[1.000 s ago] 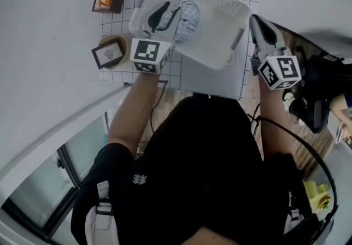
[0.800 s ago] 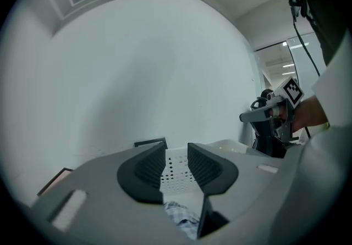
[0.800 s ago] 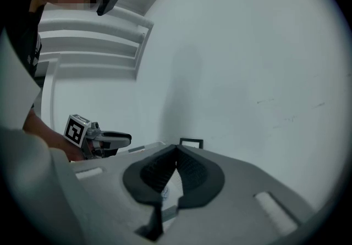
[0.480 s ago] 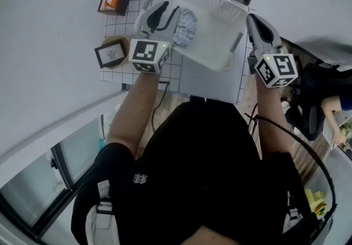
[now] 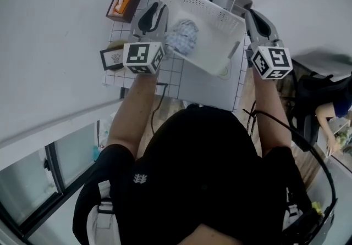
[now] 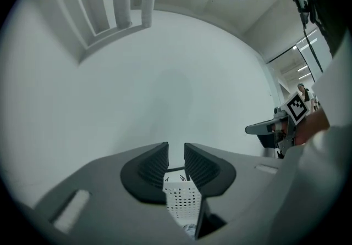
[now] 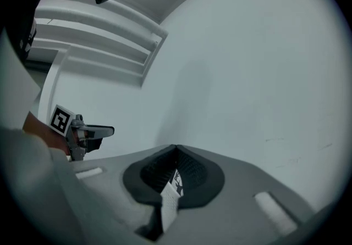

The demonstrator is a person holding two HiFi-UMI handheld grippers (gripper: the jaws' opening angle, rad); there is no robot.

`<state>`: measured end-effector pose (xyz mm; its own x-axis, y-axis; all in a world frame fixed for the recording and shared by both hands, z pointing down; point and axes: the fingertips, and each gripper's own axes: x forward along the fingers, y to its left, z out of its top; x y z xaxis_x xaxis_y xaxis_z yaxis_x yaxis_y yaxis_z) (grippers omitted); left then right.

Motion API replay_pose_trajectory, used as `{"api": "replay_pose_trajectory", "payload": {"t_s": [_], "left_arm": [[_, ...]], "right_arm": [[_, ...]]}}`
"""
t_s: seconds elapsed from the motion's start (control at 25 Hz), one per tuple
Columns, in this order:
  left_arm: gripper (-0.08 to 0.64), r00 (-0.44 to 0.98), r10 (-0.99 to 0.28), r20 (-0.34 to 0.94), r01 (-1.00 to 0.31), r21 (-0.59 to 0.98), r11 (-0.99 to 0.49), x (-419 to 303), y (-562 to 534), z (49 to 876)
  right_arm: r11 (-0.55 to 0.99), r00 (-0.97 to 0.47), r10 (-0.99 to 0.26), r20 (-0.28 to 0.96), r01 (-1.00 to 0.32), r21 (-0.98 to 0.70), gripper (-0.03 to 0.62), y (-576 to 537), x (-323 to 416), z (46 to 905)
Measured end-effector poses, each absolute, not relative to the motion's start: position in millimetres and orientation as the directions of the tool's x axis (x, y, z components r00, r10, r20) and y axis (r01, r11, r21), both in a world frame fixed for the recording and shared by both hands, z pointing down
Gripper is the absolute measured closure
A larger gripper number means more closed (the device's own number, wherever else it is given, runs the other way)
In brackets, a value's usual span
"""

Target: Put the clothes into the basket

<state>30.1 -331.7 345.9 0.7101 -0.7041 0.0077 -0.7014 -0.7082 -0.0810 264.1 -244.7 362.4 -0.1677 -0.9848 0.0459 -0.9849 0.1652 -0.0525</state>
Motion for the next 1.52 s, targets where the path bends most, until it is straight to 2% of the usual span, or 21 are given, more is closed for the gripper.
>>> {"api": "replay_pose_trajectory", "payload": {"t_s": [0.28, 0.6, 1.52], "left_arm": [[0.507, 0.666, -0.744, -0.061, -0.746, -0.096, -0.659, 10, -333, 312], [0.553, 0.636, -0.769, -0.073, -0.772, -0.094, -0.629, 0, -327, 302], [0.554, 0.591, -0.805, -0.055, -0.806, -0.088, -0.585, -19, -321, 297]], "right_arm": [[0.160, -0.161, -0.986, 0.036, -0.987, -0.030, 0.591, -258, 272, 351], [0.181, -0.181, -0.983, -0.010, -0.983, -0.030, 0.591, -255, 270, 333], [0.180, -0.180, -0.984, 0.010, -0.984, -0.014, 0.591, -250, 267, 324]]}}
